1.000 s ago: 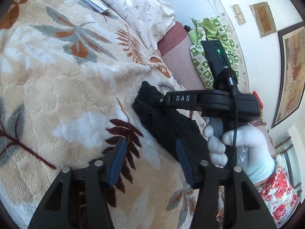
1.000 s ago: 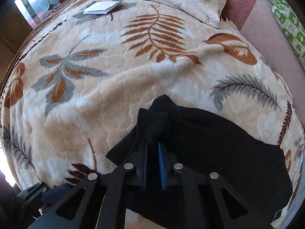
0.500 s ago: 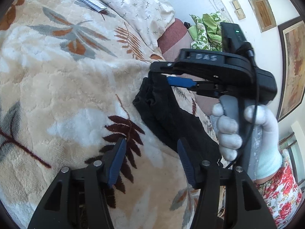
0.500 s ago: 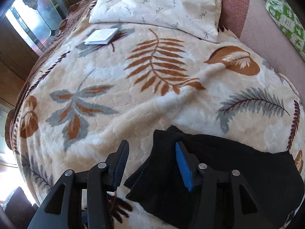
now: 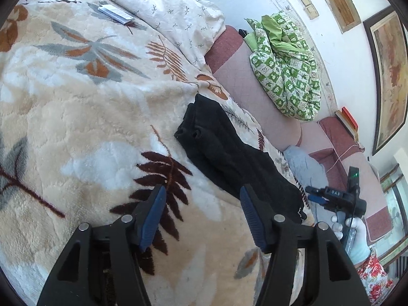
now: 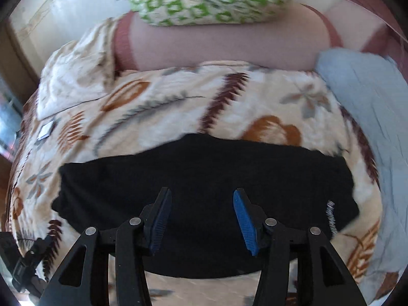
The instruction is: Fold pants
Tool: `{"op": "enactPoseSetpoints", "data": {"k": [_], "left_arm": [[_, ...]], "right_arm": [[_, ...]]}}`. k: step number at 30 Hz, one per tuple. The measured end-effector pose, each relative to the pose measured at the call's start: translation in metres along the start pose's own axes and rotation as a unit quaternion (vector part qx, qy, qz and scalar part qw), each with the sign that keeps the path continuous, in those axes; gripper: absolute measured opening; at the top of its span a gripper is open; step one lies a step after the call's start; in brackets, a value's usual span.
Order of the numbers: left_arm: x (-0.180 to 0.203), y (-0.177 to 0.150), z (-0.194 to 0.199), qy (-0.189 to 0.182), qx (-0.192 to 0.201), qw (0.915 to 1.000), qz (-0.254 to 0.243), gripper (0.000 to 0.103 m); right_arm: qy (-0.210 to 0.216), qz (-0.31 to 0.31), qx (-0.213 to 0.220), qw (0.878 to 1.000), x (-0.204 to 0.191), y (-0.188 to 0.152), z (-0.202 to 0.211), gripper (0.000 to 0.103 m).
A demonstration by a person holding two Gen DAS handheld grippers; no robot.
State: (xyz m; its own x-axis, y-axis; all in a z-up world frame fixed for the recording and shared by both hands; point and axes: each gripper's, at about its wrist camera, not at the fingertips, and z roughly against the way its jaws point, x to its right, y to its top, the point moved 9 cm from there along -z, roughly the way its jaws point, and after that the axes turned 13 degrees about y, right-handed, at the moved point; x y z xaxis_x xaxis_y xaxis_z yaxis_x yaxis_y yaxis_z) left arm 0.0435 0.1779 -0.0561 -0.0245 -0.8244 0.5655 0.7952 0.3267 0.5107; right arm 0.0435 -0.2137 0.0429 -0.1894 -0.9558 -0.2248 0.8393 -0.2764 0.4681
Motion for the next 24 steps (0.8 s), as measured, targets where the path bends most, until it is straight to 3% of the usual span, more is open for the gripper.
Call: {"op": "enactPoseSetpoints", "data": {"k": [5,7,9,12,15,20,22,24], "left_arm": [[0.003,-0.006,-0.002,0.023,0.0,0.9995,-0.023,0.06],[0.002,-0.006,-0.002,0.032,-0.008,0.9993,-0.019,0.06],[0.003,-0.006,0.001,0.026,-0.018,0.9995,-0.007,0.06],[0.011,0.0,0.002,0.028,-0.025,0.9992,-0.015,0.062],[0.017,0.015,-0.009,0.045,-0.029,0.9982,-0.029,0.067],[0.022,0.042,-0.05,0.049,-0.049,0.9974,-0.021,0.069],[0.024,0.05,-0.065,0.055,-0.055,0.9967,-0.023,0.069],[0.027,0.056,-0.078,0.058,-0.057,0.9963,-0.028,0.069]], "right_arm": [[-0.011,-0.095,-0.001,0.995,0.103,-0.038,-0.002,0.055],[-0.044,-0.124,-0.013,0.991,0.135,-0.053,-0.009,0.055],[-0.038,-0.148,-0.006,0.988,0.148,-0.059,-0.009,0.058],[-0.015,-0.16,0.007,0.987,0.146,-0.059,0.0,0.059],[0.055,-0.152,0.021,0.987,0.118,-0.064,0.007,0.059],[0.204,-0.176,0.026,0.963,0.067,-0.086,-0.002,0.059],[0.232,-0.185,0.023,0.955,0.056,-0.096,-0.008,0.059],[0.231,-0.196,0.031,0.952,0.056,-0.101,-0.013,0.059]]}}
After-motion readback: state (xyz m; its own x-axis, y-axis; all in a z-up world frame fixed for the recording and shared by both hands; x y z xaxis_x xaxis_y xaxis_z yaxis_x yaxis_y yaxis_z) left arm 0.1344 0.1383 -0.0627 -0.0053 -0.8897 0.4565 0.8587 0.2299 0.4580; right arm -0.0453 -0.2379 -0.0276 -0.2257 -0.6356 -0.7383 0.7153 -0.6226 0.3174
